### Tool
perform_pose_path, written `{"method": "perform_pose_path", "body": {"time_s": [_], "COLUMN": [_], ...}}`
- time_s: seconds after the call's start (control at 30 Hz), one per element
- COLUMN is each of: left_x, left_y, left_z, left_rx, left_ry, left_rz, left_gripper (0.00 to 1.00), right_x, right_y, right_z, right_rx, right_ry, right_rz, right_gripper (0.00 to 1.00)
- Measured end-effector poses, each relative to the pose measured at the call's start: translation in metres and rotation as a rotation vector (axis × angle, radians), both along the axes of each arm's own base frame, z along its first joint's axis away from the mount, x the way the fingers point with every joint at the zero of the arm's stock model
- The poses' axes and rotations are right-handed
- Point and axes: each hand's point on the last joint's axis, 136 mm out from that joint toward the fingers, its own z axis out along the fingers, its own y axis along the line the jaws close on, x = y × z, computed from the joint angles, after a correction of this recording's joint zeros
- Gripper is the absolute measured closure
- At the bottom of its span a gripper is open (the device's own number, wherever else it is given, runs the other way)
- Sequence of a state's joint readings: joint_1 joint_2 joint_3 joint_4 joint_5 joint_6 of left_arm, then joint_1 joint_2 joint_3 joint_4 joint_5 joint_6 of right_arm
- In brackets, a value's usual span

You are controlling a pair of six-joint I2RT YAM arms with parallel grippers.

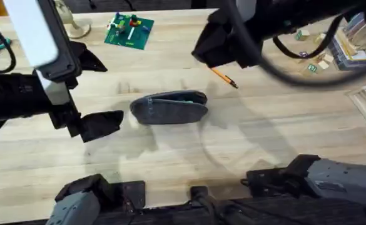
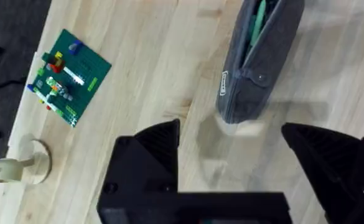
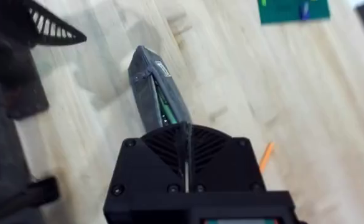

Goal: Unzip the bag, pick up the pens from the table one at a time and place them inside, then zip the bag closed.

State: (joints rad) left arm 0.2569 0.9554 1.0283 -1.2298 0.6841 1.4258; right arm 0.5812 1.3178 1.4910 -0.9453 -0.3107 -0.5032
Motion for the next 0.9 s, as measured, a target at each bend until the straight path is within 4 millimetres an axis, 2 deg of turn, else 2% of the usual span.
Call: {"method": "perform_pose_path", "body": {"time_s": [0.2, 0.43, 0.57, 0.9], "left_x": [-0.002, -0.004, -0.007, -0.007], "left_y": [0.0, -0.001, -0.002, -0.002], "left_z": [-0.001, -0.002, -0.003, -0.003], "left_rx": [-0.002, -0.005, -0.009, -0.01], "left_ry": [0.009, 0.021, 0.035, 0.037], "left_rz": [0.0, 0.0, 0.0, 0.0], "left_gripper": [0.008, 0.008, 0.008, 0.007], "right_x": [-0.018, -0.025, -0.024, -0.018], "right_y": [0.024, 0.054, 0.062, 0.068], "right_z": [-0.005, -0.044, -0.063, -0.096], "right_rx": [-0.042, -0.107, -0.137, -0.187], "right_ry": [-0.08, -0.011, 0.033, 0.112], "right_rz": [0.215, 0.345, 0.368, 0.373], "right_gripper": [0.97, 0.971, 0.971, 0.971]}}
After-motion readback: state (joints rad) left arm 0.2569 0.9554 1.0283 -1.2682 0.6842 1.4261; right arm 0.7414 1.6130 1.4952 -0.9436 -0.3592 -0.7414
